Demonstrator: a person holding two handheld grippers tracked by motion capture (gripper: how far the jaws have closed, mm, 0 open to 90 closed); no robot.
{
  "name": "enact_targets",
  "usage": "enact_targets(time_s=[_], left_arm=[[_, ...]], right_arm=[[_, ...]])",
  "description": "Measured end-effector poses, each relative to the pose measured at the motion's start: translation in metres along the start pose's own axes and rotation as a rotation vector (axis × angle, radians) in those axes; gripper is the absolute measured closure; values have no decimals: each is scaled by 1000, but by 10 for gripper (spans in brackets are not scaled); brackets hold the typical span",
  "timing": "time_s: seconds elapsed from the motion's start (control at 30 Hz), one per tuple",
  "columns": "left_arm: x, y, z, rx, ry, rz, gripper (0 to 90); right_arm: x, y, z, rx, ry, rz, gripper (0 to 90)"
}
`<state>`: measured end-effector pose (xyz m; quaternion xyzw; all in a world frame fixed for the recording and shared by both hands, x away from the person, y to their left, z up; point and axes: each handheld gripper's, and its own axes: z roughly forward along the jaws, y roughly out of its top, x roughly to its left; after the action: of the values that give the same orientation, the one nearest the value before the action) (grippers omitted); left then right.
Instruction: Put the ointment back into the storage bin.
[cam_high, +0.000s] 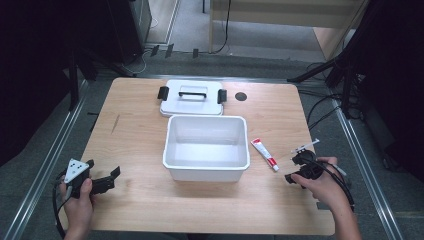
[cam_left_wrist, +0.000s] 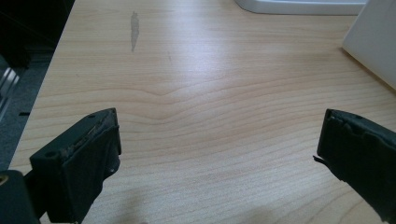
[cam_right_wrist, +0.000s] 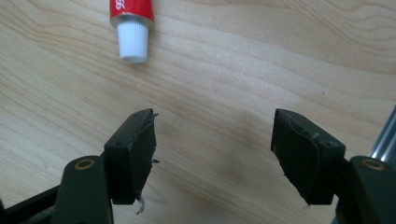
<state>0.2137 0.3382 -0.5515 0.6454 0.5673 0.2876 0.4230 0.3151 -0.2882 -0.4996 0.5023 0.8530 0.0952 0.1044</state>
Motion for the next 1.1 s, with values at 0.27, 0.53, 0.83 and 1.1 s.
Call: enact_targets(time_s=[0.27,0.53,0.83,1.1], left_arm=[[0,0,0,-1,-2,-3,1],[0,0,0,0,-3,-3,1],[0,0,0,-1,-4,-4,1],[1,0,0,1,-5,-4,1]], right_arm=[[10,39,-2,116,30,-38,319],[22,66,6,163,31,-51,346],[29,81,17,177,46,-49,421],[30,94,25,192,85,-24,517]])
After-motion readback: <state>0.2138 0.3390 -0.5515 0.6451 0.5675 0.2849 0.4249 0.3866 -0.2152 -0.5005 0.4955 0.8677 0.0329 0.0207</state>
